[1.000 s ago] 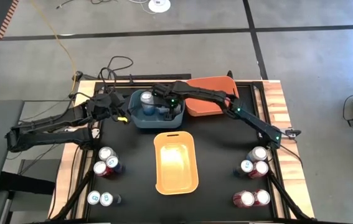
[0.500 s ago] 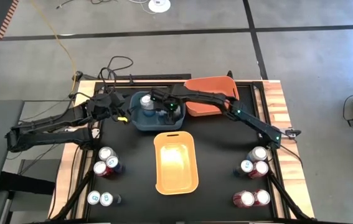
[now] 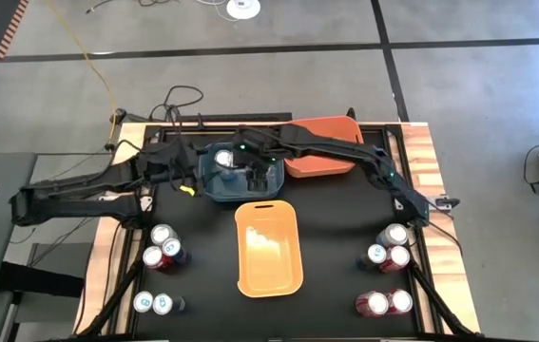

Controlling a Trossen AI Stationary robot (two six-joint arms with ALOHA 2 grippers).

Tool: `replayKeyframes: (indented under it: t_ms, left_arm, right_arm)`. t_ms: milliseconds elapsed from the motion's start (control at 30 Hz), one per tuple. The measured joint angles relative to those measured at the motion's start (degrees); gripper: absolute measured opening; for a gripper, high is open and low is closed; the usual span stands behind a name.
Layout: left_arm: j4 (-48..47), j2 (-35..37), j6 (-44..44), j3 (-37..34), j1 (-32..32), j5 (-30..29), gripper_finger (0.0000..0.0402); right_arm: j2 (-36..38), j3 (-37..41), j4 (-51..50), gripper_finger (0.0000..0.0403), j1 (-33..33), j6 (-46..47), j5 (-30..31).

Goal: Sort soda cans
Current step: Put the top blue-white soda can into the blue bin

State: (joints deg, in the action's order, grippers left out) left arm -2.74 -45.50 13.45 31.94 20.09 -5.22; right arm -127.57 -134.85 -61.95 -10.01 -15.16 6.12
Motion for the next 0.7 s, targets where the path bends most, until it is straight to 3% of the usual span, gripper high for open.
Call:
replayKeyframes:
  t_ms: [200, 433, 700]
  left_arm:
    - [6.81, -5.9, 1.17, 0.0, -2.15, 2.67, 0.0349]
    - [13.5, -6.79, -2.09, -0.01, -2.77, 3.28, 0.0393]
    - [13.06, -7.15, -1.14, 0.0, -2.77, 6.47, 0.0388]
  right_arm:
    - [1.27, 0.02, 1.1, 0.0274, 1.68, -0.03, 0.02]
    - [0.66, 0.13, 0.58, 0.0274, 1.6, 0.28, 0.02]
    - [0.66, 0.59, 2.4, 0.0275, 1.89, 0.09, -0.18]
